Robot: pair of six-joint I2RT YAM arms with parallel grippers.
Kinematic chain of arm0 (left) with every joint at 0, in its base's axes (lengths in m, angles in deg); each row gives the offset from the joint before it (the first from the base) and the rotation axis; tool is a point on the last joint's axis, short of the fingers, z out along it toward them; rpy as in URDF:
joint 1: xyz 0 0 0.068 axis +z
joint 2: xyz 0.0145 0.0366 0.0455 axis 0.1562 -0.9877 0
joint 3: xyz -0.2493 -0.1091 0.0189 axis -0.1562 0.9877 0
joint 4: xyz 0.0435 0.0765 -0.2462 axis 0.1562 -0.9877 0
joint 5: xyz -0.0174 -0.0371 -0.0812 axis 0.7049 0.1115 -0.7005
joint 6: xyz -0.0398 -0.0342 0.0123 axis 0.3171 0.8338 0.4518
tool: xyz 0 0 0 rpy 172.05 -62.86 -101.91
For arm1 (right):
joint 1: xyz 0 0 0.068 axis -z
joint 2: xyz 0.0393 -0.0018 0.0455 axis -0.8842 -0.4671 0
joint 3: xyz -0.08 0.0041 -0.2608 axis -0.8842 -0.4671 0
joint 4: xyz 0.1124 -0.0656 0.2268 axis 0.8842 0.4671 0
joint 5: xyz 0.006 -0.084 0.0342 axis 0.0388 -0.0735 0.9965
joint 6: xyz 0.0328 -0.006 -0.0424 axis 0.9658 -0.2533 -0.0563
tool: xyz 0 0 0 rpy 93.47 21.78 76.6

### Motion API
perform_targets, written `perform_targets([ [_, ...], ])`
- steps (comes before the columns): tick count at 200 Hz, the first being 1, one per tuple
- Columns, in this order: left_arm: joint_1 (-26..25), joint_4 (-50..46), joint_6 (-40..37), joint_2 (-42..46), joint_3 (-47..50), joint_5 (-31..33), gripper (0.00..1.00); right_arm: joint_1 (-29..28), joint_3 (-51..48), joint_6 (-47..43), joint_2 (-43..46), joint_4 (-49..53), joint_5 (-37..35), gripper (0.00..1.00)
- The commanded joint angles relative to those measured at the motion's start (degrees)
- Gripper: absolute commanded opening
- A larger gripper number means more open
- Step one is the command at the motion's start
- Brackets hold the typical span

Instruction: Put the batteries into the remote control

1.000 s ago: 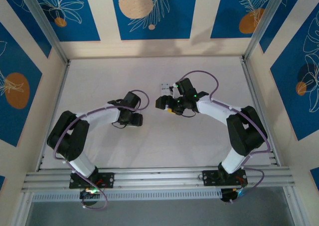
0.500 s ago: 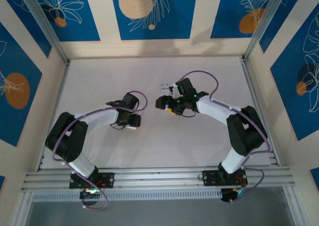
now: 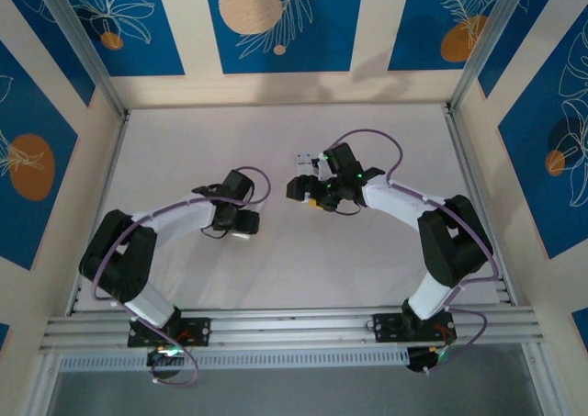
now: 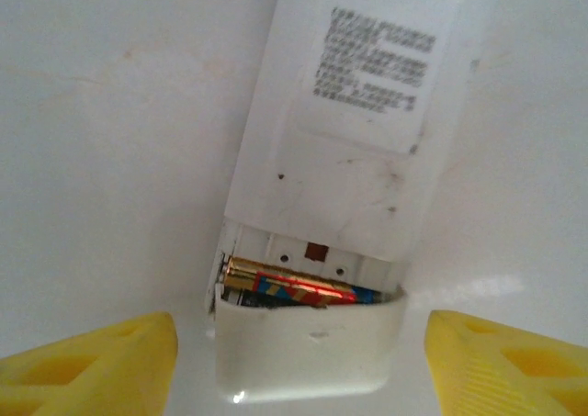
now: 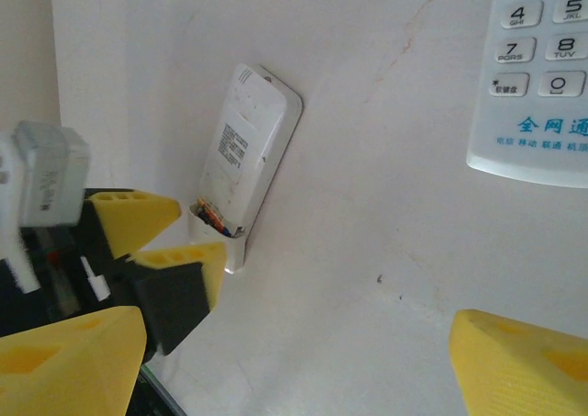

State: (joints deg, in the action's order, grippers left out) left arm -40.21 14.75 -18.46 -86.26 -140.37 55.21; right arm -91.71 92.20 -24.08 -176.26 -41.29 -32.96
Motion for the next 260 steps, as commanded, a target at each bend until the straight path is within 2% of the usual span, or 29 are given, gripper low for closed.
perform_targets([
  [1,0.7,-1.0,-4.2,2.5,-5.4,-2.4,0.75,-0.1,1.5,0.2,0.5,1.3,0.4,0.86],
  [29,0.8,-4.4,-8.4,-5.5,-14.0,-3.2,0.78,0.4,0.4,0.5,1.3,0.8,0.6,0.86],
  [65,1.5,-5.6,-10.1,-15.4,-21.7,-1.2,0.82,1.0,-0.9,0.1,3.2,0.9,0.7,0.86],
  [112,2.3,-5.7,-10.8,-20.1,-23.2,0.8,0.86,2.0,-2.2,-0.5,4.8,1.1,1.1,0.87],
  [125,2.7,-5.7,-10.8,-20.9,-23.1,0.0,0.83,2.1,-2.4,-0.4,4.8,0.9,1.3,0.87],
  [144,3.2,-5.4,-9.7,-21.7,-22.6,-2.4,0.73,2.1,-2.5,-0.1,4.7,0.7,1.5,0.87],
  [181,4.3,-3.9,-0.1,-20.6,-20.4,-2.1,0.59,2.1,-2.0,0.4,4.7,0.8,1.8,0.87],
  [212,4.3,-2.0,15.1,-16.7,-17.1,2.6,0.51,2.0,-1.8,0.2,5.5,1.1,1.8,0.87],
  [231,4.0,-5.8,26.8,-16.9,-18.7,4.5,0.53,2.1,-2.4,0.0,6.2,0.9,1.8,0.87],
  [242,3.0,-6.5,30.7,-17.3,-19.5,4.4,0.54,2.1,-2.9,0.0,6.7,0.8,1.8,0.87],
  [260,0.9,-11.0,39.7,-18.3,-21.8,8.0,0.55,2.4,-3.7,-0.1,7.4,0.5,1.8,0.87],
])
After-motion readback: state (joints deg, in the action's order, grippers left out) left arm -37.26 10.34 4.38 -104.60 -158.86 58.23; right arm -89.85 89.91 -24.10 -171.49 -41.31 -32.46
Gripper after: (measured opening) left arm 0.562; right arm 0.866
